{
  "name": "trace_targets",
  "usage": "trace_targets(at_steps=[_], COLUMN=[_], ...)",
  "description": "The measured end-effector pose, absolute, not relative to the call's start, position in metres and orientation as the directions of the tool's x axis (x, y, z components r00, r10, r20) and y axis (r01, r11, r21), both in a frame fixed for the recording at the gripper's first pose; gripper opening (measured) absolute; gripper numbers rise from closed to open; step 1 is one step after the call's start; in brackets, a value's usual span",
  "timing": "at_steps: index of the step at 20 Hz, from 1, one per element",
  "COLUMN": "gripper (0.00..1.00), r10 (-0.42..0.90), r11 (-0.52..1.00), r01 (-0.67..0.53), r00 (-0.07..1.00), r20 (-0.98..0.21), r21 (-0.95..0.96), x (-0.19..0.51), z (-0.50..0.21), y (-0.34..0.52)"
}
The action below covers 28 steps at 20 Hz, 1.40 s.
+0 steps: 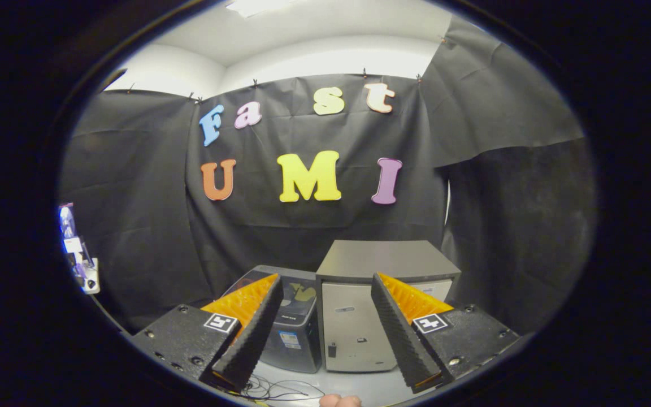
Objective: Put the clothes into the washing machine and then close the washing machine lid.
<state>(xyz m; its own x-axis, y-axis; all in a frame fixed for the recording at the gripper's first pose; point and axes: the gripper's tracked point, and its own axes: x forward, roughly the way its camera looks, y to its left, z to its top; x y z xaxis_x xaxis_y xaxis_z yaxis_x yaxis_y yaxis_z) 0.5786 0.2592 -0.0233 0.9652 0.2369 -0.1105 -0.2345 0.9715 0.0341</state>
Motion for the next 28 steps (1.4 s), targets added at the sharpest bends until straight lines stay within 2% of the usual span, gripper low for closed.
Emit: trace_targets(at_steps=[28], gripper=[0.98], r10=[0.217], r11=[0.976], r01=[-0.214], r00=[0.972], r20=[-0.092], r21=[0.036], x=[0.5782], z=[-0.0217], y=[0.2549])
